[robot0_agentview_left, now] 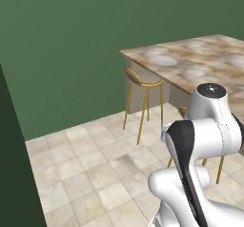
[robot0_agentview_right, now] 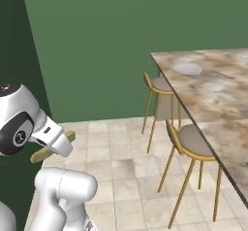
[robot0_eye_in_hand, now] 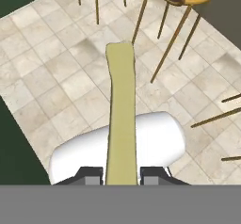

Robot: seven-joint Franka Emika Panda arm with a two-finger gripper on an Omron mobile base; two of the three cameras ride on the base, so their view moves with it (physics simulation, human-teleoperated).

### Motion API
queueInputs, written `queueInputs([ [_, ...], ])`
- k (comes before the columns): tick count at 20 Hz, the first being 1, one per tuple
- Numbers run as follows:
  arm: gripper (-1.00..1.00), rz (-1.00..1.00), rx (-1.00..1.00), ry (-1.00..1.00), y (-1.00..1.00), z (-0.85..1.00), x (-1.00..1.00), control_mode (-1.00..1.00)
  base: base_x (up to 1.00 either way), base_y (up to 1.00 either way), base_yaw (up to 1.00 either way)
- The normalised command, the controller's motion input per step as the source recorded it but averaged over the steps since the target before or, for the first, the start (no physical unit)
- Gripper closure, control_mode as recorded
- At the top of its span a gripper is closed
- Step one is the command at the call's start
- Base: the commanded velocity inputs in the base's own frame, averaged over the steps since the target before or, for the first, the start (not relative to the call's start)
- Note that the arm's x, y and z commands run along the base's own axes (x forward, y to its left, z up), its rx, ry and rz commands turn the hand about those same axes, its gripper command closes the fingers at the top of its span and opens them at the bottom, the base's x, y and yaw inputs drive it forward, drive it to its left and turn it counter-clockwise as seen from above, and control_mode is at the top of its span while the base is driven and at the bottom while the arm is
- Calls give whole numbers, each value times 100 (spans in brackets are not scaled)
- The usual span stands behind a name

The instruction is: Retrieve the butter from the fridge and place it on a plate on the dining table. Then retrieve the butter knife by the fridge and place it near the plate.

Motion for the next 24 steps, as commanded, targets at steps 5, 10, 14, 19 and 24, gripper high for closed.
queueInputs([
  [5, 100, 0, 0, 0, 0, 0, 0, 100, 100, 45, -27],
  [10, 100, 0, 0, 0, 0, 0, 0, 100, 100, 44, -27],
  [14, 100, 0, 0, 0, 0, 0, 0, 100, 100, 60, -44],
  [19, 100, 0, 0, 0, 0, 0, 0, 100, 100, 64, -61],
  [24, 100, 0, 0, 0, 0, 0, 0, 100, 74, 55, -74],
])
